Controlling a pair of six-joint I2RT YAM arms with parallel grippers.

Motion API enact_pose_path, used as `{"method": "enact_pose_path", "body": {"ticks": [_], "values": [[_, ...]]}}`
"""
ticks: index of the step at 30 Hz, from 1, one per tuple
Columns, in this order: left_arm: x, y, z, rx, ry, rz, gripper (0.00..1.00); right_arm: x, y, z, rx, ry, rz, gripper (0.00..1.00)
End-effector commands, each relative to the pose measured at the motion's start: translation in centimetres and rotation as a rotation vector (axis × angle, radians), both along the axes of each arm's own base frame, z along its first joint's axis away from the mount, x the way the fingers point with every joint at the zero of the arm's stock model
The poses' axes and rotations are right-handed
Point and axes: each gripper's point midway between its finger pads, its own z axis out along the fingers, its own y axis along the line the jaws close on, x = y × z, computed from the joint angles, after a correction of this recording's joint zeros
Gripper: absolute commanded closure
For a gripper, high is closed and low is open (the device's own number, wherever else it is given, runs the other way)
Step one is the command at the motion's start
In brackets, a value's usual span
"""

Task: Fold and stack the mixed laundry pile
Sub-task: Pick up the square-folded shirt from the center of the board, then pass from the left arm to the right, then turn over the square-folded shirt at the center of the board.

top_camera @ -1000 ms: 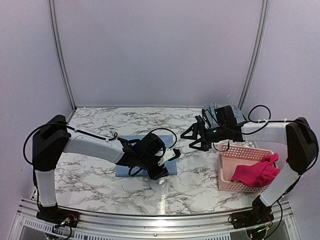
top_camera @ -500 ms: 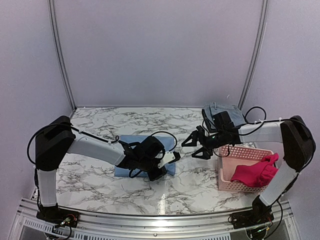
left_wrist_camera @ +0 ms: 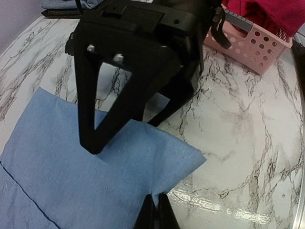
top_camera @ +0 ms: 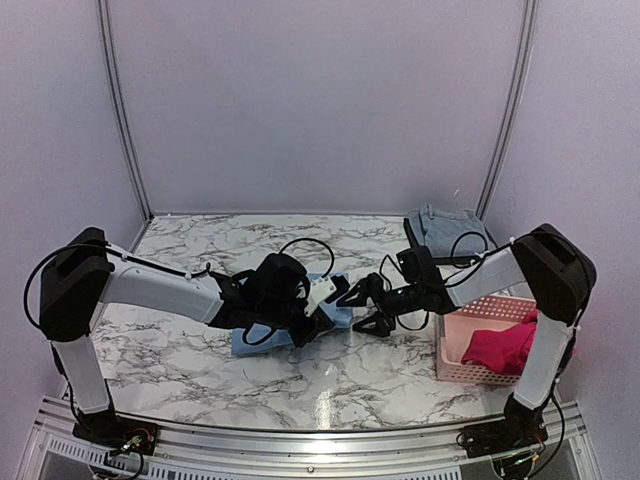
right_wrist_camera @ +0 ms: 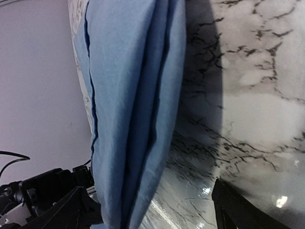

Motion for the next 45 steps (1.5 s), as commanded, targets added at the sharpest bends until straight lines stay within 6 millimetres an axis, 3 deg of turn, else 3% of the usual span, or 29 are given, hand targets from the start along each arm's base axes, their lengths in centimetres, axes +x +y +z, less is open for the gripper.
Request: {"method": "enact_pose_path", "body": {"ticks": [1, 5, 8, 12, 15, 16, 18, 20, 21, 25, 30, 36, 39, 45], "values": [[-0.5, -0.5, 2.7, -0.091, -0.002, -0.015, 1.00, 3.0, 2.3, 1.1, 0.101, -0.004, -0.080, 0.15], [-0.7, -0.4, 2.7, -0.096, 0.000, -0.023, 1.00, 4.5, 3.5, 0.3, 0.091, 0.010, -0.105, 0.22], [-0.6, -0.4, 2.7, -0.098, 0.006, -0.012, 1.00, 5.5, 4.1, -0.2, 0.087, 0.036, -0.129, 0.37], [-0.4, -0.3, 2.7, -0.100, 0.004, 0.005, 1.00, 5.2, 5.4, -0.3, 0.068, 0.069, -0.110, 0.44], [-0.4, -0.3, 2.9, -0.109, 0.005, 0.010, 0.98, 5.0, 5.4, -0.6, 0.029, 0.063, -0.107, 0.66], [-0.3, -0.3, 3.0, -0.112, 0.007, 0.019, 0.93, 5.1, 5.2, -0.6, 0.016, 0.054, -0.107, 0.77], [0.0, 0.1, 3.4, -0.119, 0.006, 0.056, 0.69, 5.2, 5.0, -0.5, -0.027, 0.026, -0.092, 0.93], [0.6, 1.1, 4.3, -0.140, 0.006, 0.135, 0.37, 5.2, 4.7, -0.3, -0.089, -0.002, -0.053, 1.00], [0.8, 1.6, 5.0, -0.153, 0.001, 0.168, 0.06, 5.2, 4.6, -0.1, -0.114, -0.024, -0.032, 1.00], [2.0, 4.6, 7.4, -0.197, -0.019, 0.315, 0.01, 4.7, 3.4, 1.0, -0.208, -0.066, 0.040, 1.00], [3.1, 8.0, 8.5, -0.193, 0.003, 0.449, 0.01, 4.3, 0.5, 1.9, -0.354, -0.149, 0.137, 1.00], [2.9, 10.0, 8.4, -0.171, 0.012, 0.515, 0.01, 5.0, -5.0, 4.5, -0.556, -0.257, 0.190, 1.00], [2.7, 10.8, 8.2, -0.168, 0.018, 0.542, 0.01, 6.0, -8.3, 6.7, -0.671, -0.324, 0.190, 1.00], [2.7, 12.8, 8.1, -0.135, 0.002, 0.603, 0.01, 8.7, -15.1, 12.1, -1.076, -0.467, 0.164, 1.00]]}}
